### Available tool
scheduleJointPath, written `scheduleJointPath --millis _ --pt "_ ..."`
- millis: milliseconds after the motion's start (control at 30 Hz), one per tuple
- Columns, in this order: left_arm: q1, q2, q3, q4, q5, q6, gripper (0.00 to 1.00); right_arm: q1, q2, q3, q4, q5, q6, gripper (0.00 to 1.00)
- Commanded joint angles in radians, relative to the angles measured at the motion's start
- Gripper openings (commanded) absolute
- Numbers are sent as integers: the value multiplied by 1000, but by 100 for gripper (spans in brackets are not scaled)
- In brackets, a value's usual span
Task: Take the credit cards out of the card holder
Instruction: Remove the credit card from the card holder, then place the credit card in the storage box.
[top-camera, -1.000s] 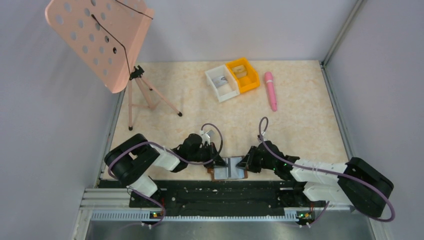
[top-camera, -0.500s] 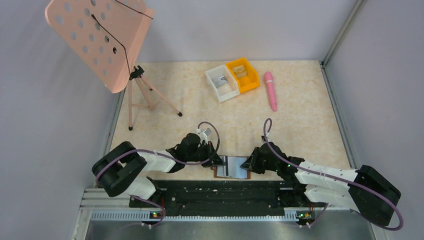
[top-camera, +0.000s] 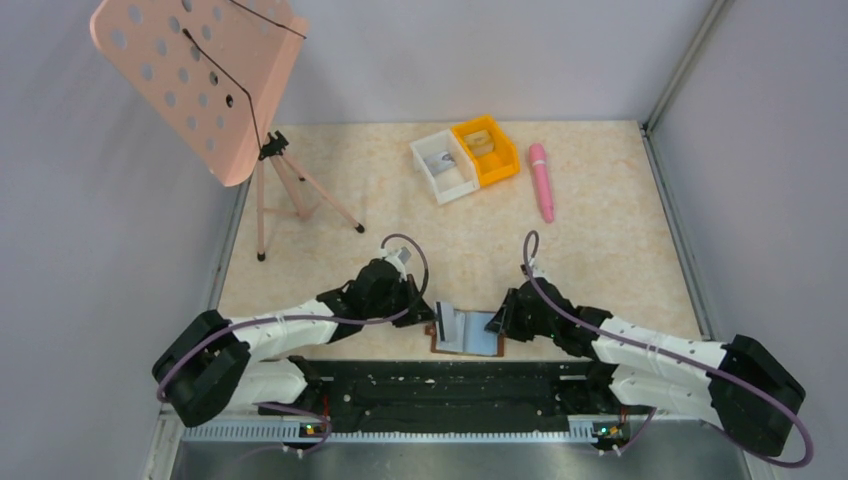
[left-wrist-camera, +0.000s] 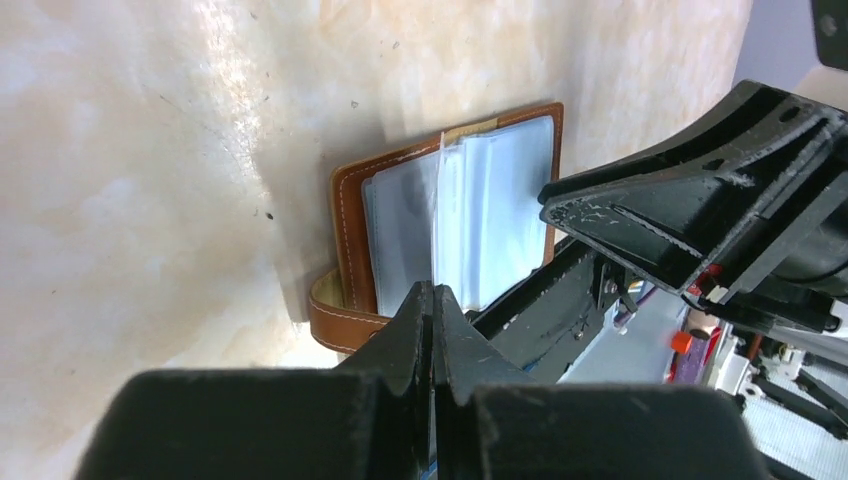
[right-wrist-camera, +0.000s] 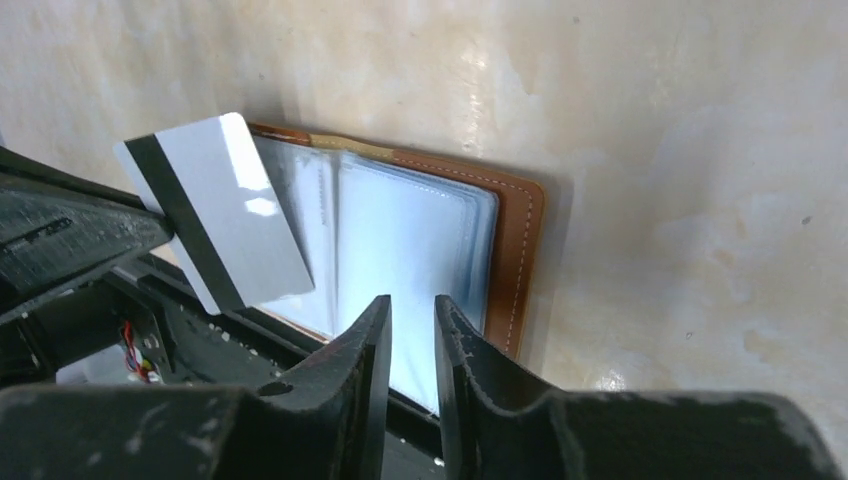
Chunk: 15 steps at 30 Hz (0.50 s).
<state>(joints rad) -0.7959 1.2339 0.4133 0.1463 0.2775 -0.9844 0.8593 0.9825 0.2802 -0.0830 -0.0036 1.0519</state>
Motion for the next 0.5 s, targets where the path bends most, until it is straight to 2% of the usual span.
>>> scheduleJointPath --millis 0,100,167,267,367,467 --pt "0 -87 84 -141 -93 25 0 -6 -63 126 -61 58 -177 27" --pt "4 -140 111 -187 -94 15 0 -6 -87 200 -36 52 -308 39" --pt "4 -174 126 -197 -98 10 0 -4 -94 251 -49 76 -396 41" --pt "5 -238 137 -164 -90 58 0 -6 -126 298 -36 98 -441 45" --pt "5 -277 146 -160 -119 106 0 -6 -138 369 -46 50 -467 50" --pt "12 -312 178 -245 -195 47 0 -4 -111 426 -60 -60 -552 56"
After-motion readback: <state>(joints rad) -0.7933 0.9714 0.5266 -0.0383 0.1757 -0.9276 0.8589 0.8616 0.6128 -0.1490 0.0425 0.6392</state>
